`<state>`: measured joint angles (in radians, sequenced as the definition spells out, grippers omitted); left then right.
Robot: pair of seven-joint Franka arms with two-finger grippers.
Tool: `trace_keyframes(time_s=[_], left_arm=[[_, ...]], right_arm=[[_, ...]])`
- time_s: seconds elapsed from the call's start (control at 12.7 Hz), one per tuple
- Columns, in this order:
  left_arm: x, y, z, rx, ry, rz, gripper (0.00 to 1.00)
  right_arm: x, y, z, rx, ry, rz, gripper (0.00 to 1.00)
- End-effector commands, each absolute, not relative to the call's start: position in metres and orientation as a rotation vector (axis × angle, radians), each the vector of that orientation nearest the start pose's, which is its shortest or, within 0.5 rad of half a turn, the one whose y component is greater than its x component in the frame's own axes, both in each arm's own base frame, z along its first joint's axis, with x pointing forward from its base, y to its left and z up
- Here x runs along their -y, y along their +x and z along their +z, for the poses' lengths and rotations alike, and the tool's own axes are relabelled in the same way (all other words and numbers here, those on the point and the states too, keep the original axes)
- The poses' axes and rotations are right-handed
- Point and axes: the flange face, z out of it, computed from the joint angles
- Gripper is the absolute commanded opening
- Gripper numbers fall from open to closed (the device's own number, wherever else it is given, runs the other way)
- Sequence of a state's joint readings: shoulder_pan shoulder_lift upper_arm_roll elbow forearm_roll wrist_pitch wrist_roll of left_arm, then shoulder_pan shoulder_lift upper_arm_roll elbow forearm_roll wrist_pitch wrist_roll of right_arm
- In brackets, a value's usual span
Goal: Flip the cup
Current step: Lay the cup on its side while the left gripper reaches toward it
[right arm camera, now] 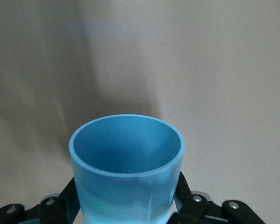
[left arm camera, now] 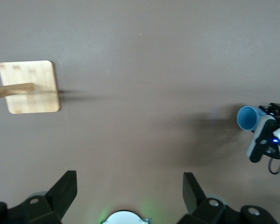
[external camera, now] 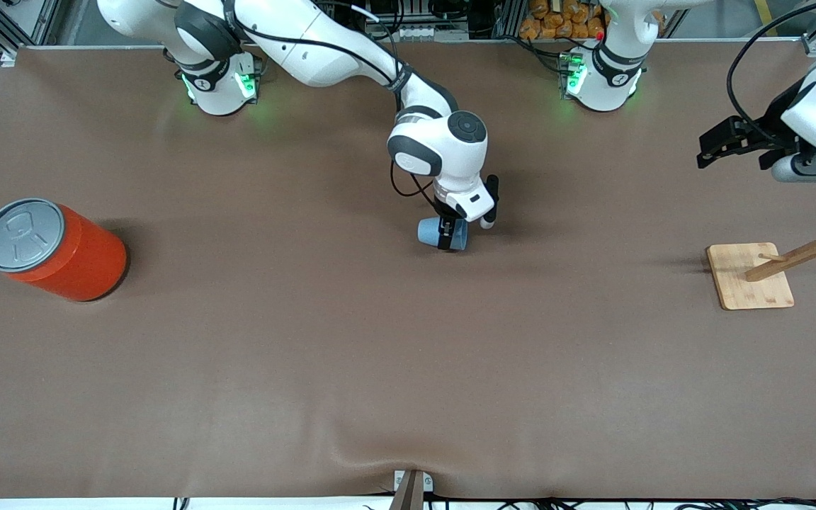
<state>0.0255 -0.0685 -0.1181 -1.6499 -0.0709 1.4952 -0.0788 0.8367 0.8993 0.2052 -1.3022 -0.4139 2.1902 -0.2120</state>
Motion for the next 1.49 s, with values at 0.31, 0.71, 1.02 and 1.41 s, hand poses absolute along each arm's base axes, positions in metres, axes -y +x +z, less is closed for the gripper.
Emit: trace_keyframes(time_s=[0.31,0.71,1.02,1.41], left_arm=[[0.081,0.537,0.584,-0.044,-3.280,0.248,1.00],[0.085,0.553,0.531,0.019,-3.398,0.446,1.00],[0.073,0.559,0.476,0.170,-3.528,0.573,1.00],[0.084,0.564,0.393,0.386,-3.655,0.839,1.00]], right_arm=[[-0.623,0.415,0.200,2.123,-2.603,-0.194,1.00],[-0.620,0.419,0.208,2.102,-2.621,-0.197,1.00],[-0.620,0.422,0.215,2.098,-2.626,-0.206,1.00],[-0.615,0.423,0.257,2.079,-2.677,-0.153,1.00]])
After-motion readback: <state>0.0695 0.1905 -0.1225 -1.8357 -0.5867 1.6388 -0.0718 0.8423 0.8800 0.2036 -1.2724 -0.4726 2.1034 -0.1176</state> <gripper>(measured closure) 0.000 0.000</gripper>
